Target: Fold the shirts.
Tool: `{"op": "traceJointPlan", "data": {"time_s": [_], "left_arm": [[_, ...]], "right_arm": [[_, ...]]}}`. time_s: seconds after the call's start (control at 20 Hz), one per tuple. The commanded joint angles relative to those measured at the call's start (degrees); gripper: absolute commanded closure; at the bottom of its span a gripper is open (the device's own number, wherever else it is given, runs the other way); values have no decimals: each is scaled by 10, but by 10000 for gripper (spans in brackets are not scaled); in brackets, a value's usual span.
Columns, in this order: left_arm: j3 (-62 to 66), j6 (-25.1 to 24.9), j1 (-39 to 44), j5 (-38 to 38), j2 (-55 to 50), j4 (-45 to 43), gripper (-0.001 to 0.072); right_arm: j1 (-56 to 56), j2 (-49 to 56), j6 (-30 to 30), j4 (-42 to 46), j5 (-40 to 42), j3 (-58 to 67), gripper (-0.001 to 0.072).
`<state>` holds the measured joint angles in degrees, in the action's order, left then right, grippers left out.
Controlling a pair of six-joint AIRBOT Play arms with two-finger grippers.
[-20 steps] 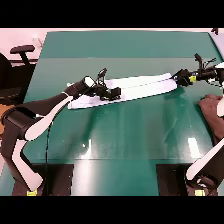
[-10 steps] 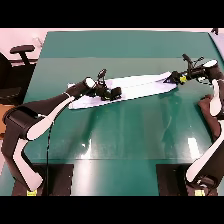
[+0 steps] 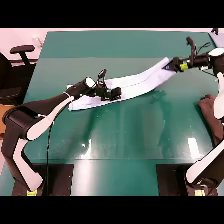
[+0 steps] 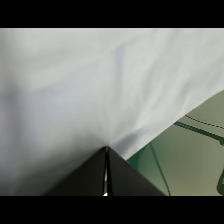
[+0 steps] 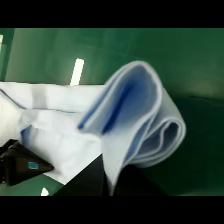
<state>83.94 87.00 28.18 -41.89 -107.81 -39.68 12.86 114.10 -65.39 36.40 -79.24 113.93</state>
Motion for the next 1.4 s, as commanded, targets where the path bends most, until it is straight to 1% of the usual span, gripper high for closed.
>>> {"op": "traceJointPlan", "data": {"time_s": [0.0, 0.2, 0.45, 0.6, 0.75, 0.9, 1.0, 1.05, 1.1, 1.2, 1.25, 1.3, 1.35], "left_arm": [[0, 0, 0, -13, 0, -16, 690], [0, 0, 0, -20, 0, -17, 689], [0, 0, 0, -32, 0, -17, 689], [0, 0, 0, -42, 0, -19, 689], [0, 0, 0, -42, 0, -19, 689], [0, 0, -4, -51, 0, -19, 689], [0, -25, -11, -62, 0, -22, 677], [1, -35, -17, -70, 1, -23, 494], [5, -36, -25, -83, 1, -24, 465], [9, -51, -48, -111, 9, -24, 460], [10, -64, -60, -122, 19, -24, 278], [10, -77, -71, -130, 34, -24, 216], [10, -92, -83, -137, 49, -27, 216]], "right_arm": [[-60, -52, -34, -22, 22, 0, 694], [-150, -71, -84, -22, 56, 0, 694], [-274, -78, -92, -19, 100, 0, 694], [-329, -78, -98, -19, 127, 0, 694], [-360, -78, -99, -19, 143, 0, 694], [-361, -78, -97, -17, 149, 0, 694], [-348, -78, -96, -17, 147, 0, 694], [-341, -78, -96, -17, 147, 0, 694], [-332, -78, -96, -17, 146, 0, 694], [-318, -78, -96, -17, 142, 0, 694], [-311, -78, -96, -18, 139, 0, 694], [-306, -78, -96, -17, 139, 0, 694], [-301, -78, -96, -17, 139, 0, 694]]}}
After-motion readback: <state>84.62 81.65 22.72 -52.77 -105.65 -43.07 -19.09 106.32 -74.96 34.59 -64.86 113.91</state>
